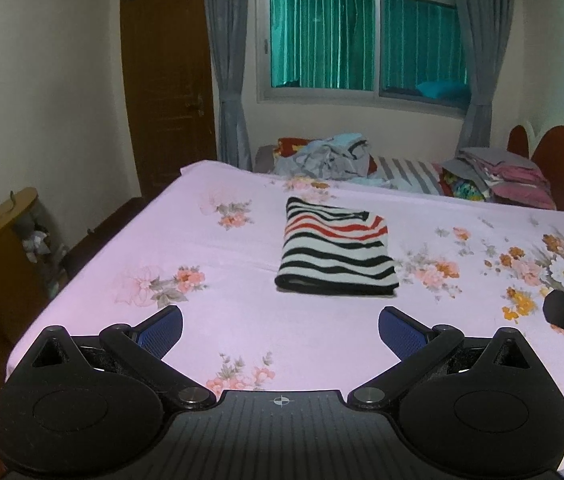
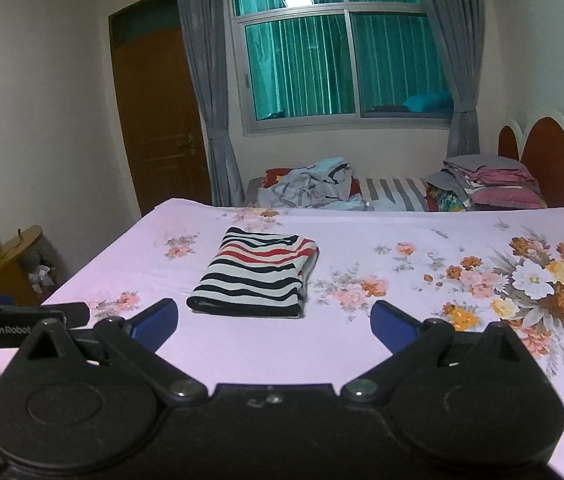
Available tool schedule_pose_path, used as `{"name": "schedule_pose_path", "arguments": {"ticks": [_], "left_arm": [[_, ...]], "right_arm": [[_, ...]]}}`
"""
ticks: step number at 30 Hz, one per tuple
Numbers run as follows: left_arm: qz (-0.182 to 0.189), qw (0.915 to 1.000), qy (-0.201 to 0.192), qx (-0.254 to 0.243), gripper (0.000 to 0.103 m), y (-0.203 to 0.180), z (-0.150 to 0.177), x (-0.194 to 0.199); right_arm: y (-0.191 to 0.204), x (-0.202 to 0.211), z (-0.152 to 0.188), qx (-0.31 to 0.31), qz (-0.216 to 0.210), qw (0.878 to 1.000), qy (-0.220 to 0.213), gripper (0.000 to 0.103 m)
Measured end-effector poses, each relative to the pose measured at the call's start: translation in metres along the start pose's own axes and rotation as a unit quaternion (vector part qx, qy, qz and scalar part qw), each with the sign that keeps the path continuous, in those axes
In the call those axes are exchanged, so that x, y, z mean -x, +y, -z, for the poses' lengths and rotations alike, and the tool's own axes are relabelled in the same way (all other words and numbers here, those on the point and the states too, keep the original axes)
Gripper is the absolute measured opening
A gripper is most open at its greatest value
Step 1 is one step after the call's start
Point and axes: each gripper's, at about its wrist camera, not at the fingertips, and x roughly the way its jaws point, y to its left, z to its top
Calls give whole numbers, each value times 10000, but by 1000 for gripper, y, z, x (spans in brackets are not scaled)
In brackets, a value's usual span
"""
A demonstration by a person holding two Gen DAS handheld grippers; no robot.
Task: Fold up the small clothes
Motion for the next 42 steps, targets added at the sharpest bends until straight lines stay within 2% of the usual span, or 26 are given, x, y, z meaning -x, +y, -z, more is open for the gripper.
{"name": "schedule_pose_path", "arguments": {"ticks": [42], "left_arm": [[-85, 9999, -45, 44, 103, -13, -4, 9]], "right_arm": [[-13, -6, 1, -8, -79, 10000, 46, 103]]}}
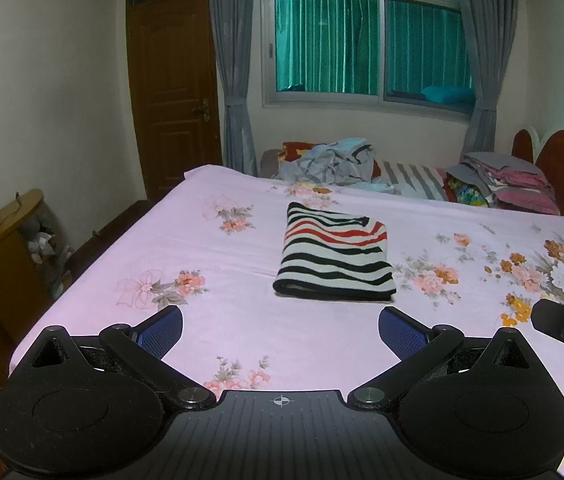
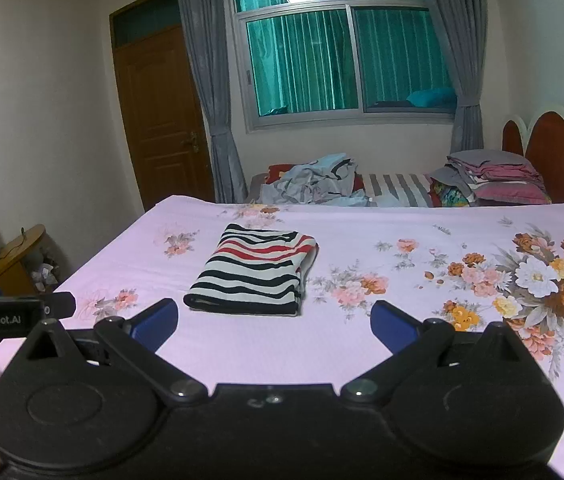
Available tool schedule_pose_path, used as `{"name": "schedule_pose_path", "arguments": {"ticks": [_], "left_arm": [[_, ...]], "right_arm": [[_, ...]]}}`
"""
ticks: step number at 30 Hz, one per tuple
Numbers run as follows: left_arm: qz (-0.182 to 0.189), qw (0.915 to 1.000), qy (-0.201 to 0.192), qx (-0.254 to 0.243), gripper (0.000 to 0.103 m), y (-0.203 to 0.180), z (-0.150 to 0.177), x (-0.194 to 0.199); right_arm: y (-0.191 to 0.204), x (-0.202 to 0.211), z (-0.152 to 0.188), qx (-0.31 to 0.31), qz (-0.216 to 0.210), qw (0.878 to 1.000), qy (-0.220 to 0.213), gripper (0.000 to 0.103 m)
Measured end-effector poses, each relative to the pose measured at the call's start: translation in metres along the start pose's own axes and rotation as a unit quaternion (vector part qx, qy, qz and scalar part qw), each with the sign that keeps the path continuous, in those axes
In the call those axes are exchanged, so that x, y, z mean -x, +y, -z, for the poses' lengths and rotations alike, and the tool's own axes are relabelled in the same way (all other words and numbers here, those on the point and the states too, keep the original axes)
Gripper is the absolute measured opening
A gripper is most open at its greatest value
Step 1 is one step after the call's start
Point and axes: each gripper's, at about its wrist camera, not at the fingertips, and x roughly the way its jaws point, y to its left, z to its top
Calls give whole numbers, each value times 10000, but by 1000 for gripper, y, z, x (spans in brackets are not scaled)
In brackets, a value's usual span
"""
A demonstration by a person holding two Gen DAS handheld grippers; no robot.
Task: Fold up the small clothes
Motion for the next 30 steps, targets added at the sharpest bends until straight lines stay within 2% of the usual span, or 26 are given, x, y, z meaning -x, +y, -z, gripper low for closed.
{"name": "schedule_pose_path", "arguments": {"ticks": [22, 27, 30], "left_arm": [[63, 9999, 17, -89, 103, -9, 0, -6], [214, 9996, -128, -131, 103, -10, 2, -19], [363, 9992, -145, -81, 103, -9, 1, -42]], "right_arm": [[-5, -4, 2, -50, -3, 10000, 67, 103], [-9, -14, 5, -92, 31, 9998, 186, 103], [-17, -26, 9, -140, 122, 9994, 299, 103]]}}
